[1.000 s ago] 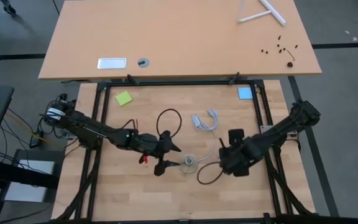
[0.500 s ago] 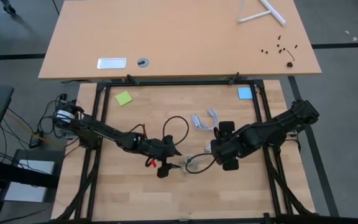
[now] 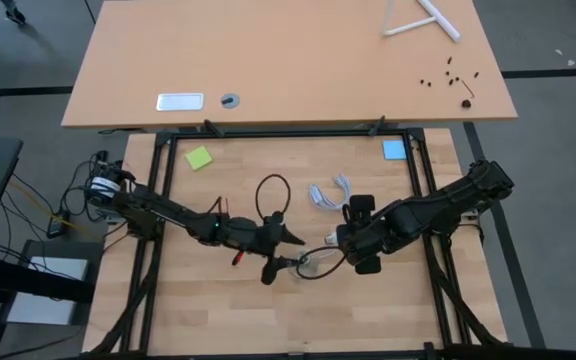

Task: Screw lightbulb
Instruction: Insert the lightbulb into the lamp

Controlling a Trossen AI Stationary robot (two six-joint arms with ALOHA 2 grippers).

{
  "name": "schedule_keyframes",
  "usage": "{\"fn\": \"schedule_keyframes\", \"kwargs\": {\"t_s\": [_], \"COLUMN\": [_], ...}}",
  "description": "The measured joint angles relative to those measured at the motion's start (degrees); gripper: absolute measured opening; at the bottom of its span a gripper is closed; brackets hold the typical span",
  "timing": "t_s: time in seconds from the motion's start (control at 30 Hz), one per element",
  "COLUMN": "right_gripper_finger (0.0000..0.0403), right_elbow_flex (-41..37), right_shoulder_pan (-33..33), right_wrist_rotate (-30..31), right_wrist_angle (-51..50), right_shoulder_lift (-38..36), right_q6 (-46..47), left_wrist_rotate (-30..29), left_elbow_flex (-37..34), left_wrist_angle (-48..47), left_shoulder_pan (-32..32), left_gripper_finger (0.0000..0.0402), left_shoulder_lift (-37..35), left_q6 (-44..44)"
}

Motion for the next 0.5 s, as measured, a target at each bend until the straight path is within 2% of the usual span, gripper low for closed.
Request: {"fn": "schedule_keyframes", "kwargs": {"t_s": [0.3,0.5], "right_gripper_finger": [0.0282,0.0282], "right_elbow_flex": [-0.02,-0.04], "right_shoulder_pan": [-0.42,-1.19], "right_wrist_rotate": [1.23,1.92], "right_wrist_angle": [1.81,3.42], "right_shoulder_lift": [0.0,0.0], "right_q6": [-2.62,-3.67], "left_wrist_rotate": [-0.7,-2.89], "left_elbow_flex": [0.0,0.28], "left_wrist_angle": [14.92,15.34], "left_shoulder_pan": [0.0,0.0], "left_gripper_finger": [0.0295,0.0314], "left_shoulder_lift": [0.03,0.05], "left_q6": [-1.25,-1.28]}}
